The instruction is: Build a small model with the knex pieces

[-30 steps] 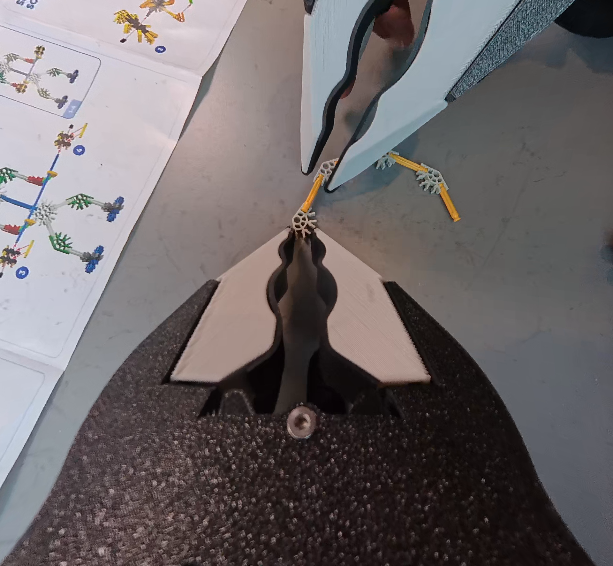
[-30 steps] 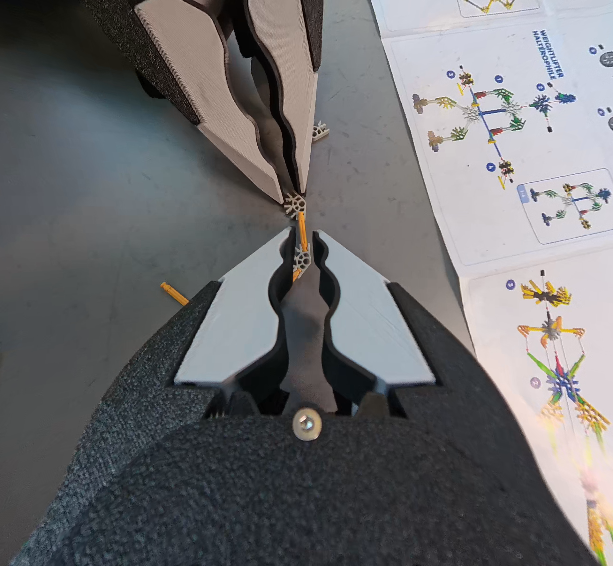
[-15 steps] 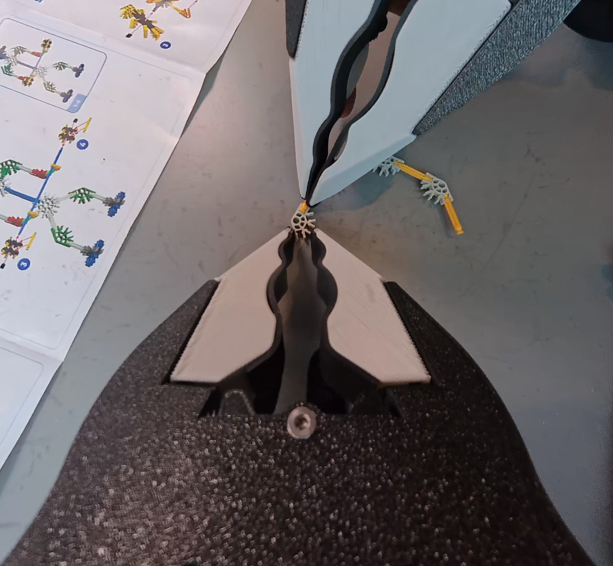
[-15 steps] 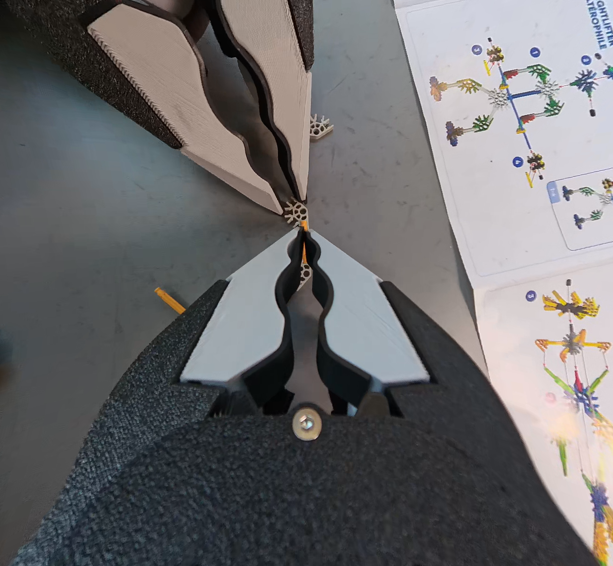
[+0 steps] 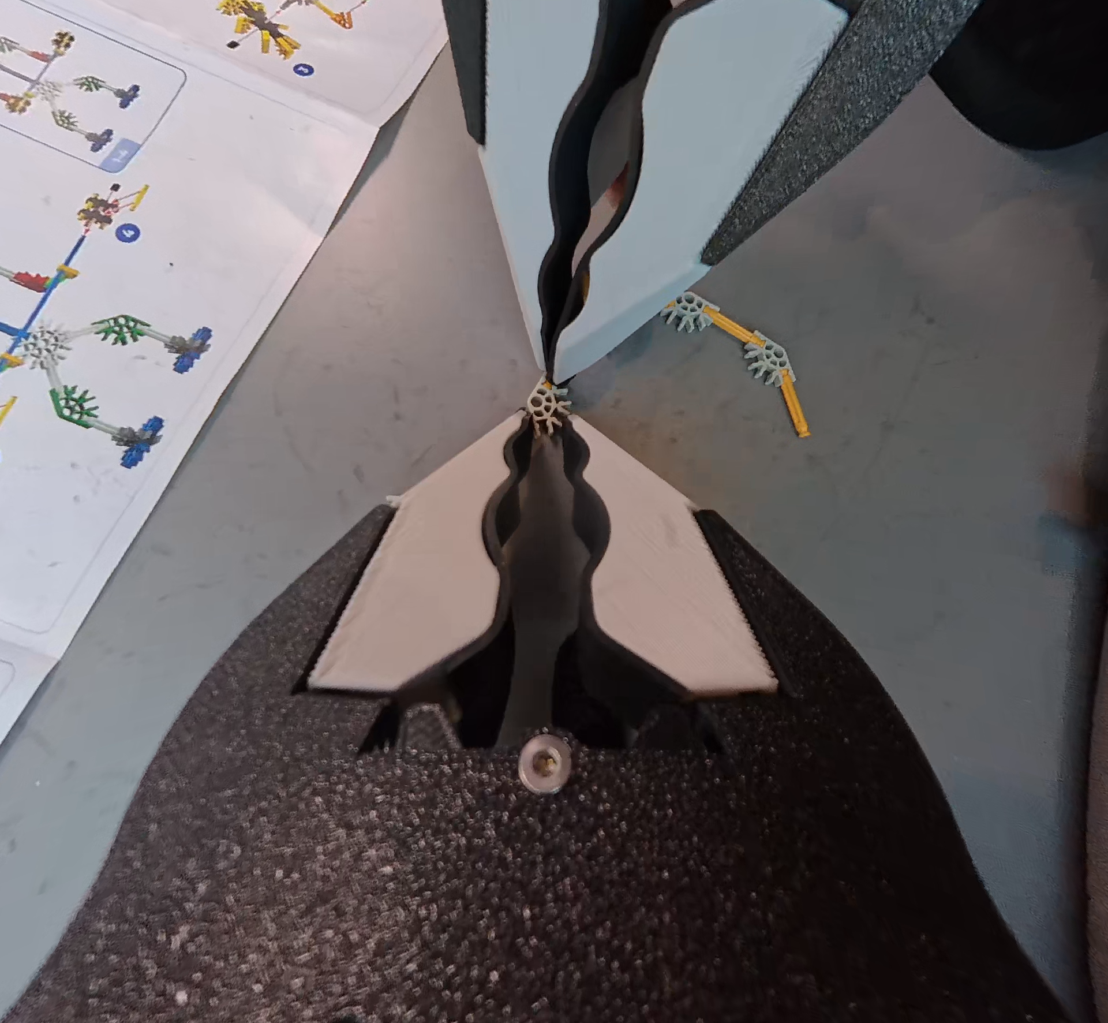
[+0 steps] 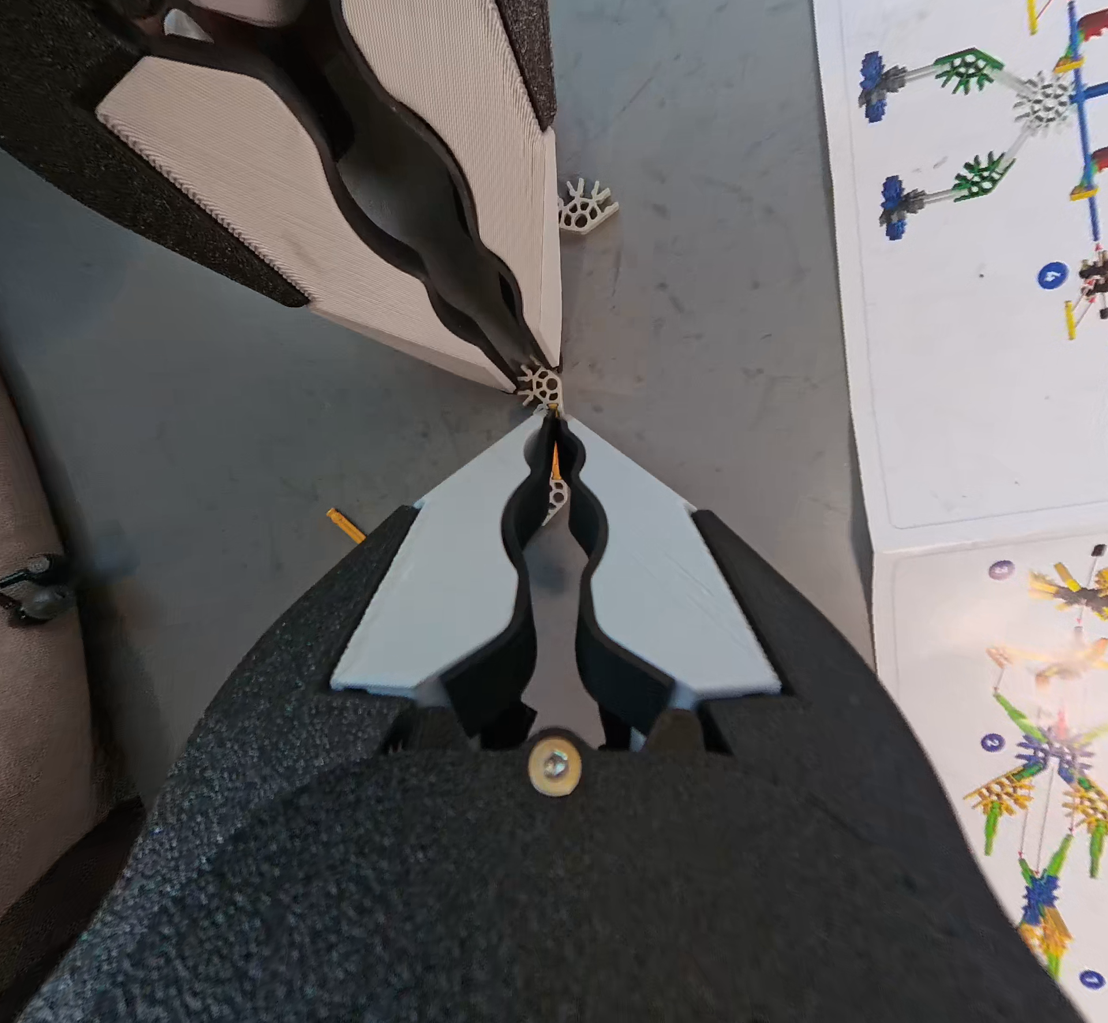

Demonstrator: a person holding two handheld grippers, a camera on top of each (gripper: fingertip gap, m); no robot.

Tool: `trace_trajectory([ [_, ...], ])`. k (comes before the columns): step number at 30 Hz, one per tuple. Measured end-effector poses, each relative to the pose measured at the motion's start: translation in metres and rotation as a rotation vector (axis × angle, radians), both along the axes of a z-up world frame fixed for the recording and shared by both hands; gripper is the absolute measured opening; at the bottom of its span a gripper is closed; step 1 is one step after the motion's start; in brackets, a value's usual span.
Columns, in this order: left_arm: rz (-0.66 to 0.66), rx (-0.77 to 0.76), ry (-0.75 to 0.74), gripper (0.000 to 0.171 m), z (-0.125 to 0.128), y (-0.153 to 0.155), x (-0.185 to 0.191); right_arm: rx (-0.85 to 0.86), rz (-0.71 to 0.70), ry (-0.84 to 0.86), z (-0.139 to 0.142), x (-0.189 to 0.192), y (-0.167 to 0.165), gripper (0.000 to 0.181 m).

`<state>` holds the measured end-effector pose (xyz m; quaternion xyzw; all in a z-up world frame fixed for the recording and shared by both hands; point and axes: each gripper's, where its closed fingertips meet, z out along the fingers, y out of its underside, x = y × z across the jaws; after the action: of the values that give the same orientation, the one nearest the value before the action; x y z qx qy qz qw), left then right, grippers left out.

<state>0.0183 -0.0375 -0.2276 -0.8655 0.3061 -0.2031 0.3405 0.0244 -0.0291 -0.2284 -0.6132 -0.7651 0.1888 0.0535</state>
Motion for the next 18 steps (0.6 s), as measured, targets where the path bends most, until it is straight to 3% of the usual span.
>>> trace_trajectory([
  [4, -0.009, 0.009, 0.019, 0.010, 0.000, 0.000, 0.000, 0.014, -0.003, -0.024, 0.000, 0.000, 0.000, 0.000],
  [8, -0.007, 0.009, 0.027, 0.010, 0.000, -0.001, -0.001, 0.009, 0.001, 0.064, 0.001, -0.001, 0.001, 0.000],
  [13, 0.000, 0.001, 0.015, 0.010, 0.000, -0.001, 0.000, -0.035, -0.058, 0.239, 0.015, 0.010, 0.010, 0.015],
  [18, -0.010, -0.012, -0.003, 0.013, 0.001, -0.002, 0.001, -0.020, -0.068, 0.231, 0.003, 0.037, 0.004, 0.025],
])
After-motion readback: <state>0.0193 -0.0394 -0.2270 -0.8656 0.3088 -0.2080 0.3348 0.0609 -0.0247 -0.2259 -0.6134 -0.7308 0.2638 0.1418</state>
